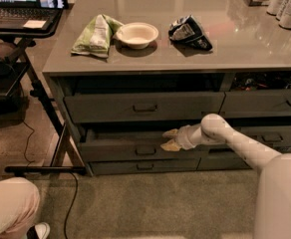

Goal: Open middle drawer

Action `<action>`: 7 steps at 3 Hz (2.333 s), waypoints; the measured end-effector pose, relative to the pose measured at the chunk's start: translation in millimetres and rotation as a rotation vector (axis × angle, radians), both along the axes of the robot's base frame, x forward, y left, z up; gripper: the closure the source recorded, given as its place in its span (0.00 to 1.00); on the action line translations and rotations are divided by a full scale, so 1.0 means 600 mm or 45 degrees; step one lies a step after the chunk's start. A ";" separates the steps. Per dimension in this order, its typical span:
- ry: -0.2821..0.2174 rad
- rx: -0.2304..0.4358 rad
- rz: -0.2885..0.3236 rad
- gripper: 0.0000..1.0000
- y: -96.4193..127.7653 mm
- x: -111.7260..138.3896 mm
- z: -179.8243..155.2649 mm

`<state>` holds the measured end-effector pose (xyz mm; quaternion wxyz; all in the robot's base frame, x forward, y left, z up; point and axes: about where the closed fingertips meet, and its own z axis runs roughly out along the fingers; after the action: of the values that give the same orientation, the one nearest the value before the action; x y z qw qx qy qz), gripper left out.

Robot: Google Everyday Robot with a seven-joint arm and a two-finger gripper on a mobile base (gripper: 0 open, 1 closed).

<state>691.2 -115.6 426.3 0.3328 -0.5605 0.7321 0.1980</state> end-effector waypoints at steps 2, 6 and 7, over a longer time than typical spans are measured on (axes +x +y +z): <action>0.093 -0.006 -0.019 0.09 -0.019 -0.046 -0.013; 0.253 0.009 -0.006 0.00 0.009 -0.108 -0.021; 0.328 -0.003 -0.022 0.19 0.010 -0.148 -0.008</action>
Offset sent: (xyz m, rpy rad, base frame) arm -0.1411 -0.0149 -0.0655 -0.0102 0.3302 0.0096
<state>602.5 -109.6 421.4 0.2371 -0.5246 0.7737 0.2645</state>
